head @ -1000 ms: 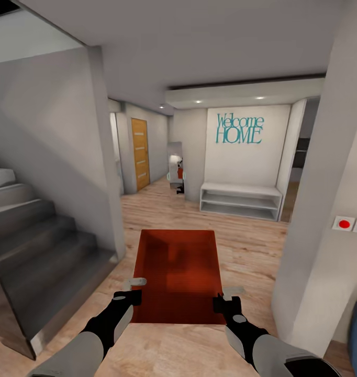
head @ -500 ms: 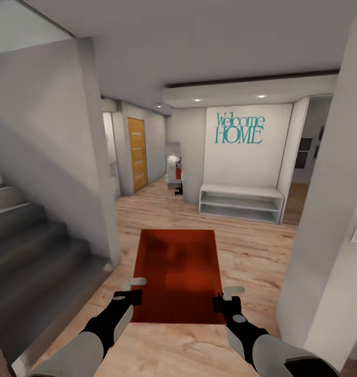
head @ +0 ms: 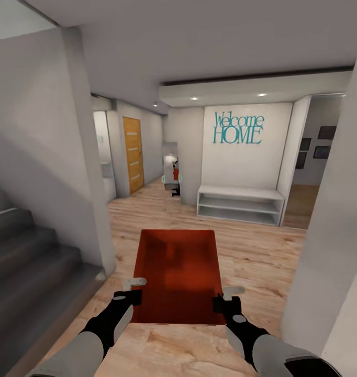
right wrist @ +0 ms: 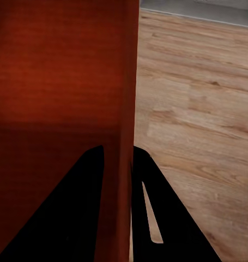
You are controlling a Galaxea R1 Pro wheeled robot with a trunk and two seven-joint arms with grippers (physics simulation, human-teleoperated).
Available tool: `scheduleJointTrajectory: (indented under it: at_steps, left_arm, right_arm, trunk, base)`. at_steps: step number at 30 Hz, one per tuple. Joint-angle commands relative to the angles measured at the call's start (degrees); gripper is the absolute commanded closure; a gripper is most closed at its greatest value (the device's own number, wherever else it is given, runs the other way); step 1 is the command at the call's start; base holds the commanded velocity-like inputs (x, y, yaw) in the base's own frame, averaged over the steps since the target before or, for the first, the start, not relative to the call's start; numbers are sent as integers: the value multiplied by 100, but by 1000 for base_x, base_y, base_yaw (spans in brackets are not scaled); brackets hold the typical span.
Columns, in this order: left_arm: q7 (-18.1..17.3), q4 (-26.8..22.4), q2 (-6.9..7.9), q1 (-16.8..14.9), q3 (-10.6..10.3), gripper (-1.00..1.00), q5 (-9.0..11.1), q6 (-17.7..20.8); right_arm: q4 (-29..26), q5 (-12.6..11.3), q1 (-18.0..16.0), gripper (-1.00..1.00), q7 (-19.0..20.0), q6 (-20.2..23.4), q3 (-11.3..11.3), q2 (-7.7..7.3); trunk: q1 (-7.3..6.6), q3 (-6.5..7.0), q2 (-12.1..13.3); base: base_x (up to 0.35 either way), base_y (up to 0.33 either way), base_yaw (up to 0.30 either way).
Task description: Move the two storage containers from the living room to the garage. In the garage, place one container on the floor and stack the other container on top of it (either order is fine).
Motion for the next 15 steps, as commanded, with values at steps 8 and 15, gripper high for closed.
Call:
scheduleJointTrajectory:
  at_steps: [8,15]
  left_arm:
    - [163,-27,8,-3,214,100,-101,-394]
    - [163,-24,8,-3,214,100,-101,-394]
  right_arm:
    - [3,83,1,100,51,10,-290,5]
    - [1,83,1,100,50,5,-290,7]
  trunk:
    - [5,-2,-4]
    - [5,-2,-4]
  base:
    - [322,0,0]
    - [322,0,0]
